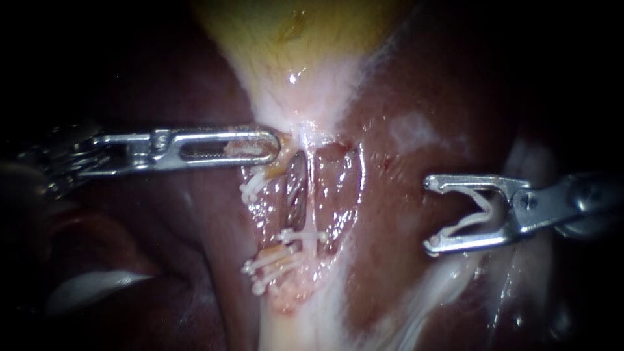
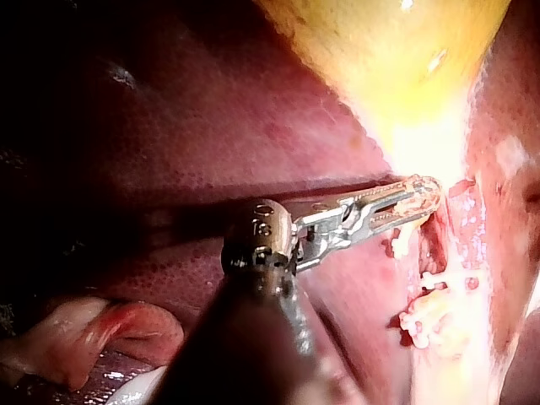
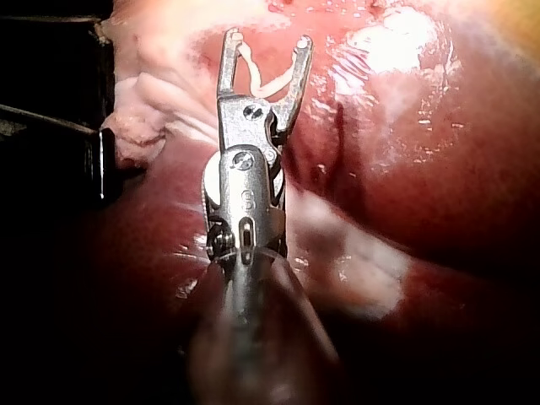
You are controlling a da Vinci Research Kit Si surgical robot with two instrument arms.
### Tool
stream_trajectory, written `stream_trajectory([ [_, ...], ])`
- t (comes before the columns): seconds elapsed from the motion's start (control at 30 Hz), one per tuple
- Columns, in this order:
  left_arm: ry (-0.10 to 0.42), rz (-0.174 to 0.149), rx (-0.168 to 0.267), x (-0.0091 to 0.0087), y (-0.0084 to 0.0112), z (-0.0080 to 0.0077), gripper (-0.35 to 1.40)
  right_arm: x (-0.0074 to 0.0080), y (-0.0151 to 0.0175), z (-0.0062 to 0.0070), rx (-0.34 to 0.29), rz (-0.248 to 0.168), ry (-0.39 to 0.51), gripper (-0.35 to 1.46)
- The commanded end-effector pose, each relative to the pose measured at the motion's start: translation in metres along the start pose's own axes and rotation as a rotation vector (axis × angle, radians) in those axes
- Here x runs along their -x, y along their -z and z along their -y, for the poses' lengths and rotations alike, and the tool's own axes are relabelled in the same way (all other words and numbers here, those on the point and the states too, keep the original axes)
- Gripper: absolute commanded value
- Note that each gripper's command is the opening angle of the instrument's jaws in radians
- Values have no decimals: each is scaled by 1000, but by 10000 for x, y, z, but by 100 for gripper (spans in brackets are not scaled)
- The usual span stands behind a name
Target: Clipping second clip right tube
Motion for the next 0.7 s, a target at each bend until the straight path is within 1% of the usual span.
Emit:
stream_trajectory([
  [0.03,0,0,0,0,1,0,-35,0,0,0,0,0,0,50],
  [0.13,2,-2,-2,3,5,1,-35,1,0,1,0,0,1,50],
  [0.3,9,-10,-10,15,17,6,-35,1,-1,1,0,0,1,50],
  [0.47,17,-8,6,30,35,7,-35,2,-1,1,0,0,1,50],
  [0.6,30,8,12,42,51,5,-35,2,-1,1,0,0,1,50],
  [0.7,24,25,16,51,62,4,-35,2,-1,1,0,0,1,50],
])
